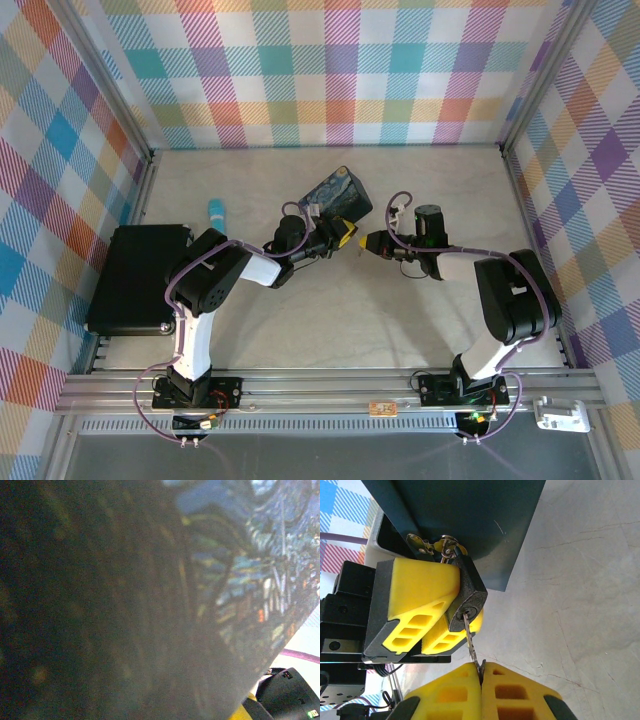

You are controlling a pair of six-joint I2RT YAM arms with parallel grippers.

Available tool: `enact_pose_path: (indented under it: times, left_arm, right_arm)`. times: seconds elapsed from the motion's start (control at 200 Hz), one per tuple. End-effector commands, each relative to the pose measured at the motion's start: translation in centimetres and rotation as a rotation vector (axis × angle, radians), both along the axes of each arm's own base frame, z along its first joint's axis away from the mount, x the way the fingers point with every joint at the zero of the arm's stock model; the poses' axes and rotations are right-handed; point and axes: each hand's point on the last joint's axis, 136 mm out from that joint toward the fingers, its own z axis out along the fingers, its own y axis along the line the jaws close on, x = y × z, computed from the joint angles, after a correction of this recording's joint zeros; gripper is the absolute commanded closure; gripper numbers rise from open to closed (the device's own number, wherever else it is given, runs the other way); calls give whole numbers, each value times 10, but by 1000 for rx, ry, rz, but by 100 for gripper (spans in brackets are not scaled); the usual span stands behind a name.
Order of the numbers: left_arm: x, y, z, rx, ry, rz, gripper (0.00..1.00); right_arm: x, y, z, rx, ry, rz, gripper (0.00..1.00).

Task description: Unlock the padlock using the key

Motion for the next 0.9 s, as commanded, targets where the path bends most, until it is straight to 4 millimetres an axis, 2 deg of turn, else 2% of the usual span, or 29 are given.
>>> enact_pose_path:
  times: [0.0,0.13,0.24,0.37,0.56,0.695,0.895]
  left_arm:
    - [-15,-7,10,-21,8,-42,100]
    - [-20,-6,4,-7,18,-62,100]
    - [-27,-7,2,12,19,-100,100]
    - [-35,-6,0,40,21,-123,100]
    - [-33,-9,9,24,4,-124,100]
    - [-34,-11,9,12,3,-118,100]
    - [-37,-15,13,-36,2,-141,100]
  right_arm:
    - [4,12,23,41,-67,55,100]
    - [2,13,33,52,-89,76,100]
    - [8,8,29,22,-59,43,100]
    - [17,3,33,55,-23,19,100]
    - [19,5,40,104,10,17,100]
    - [25,1,39,154,87,3,100]
    - [28,5,40,223,138,19,100]
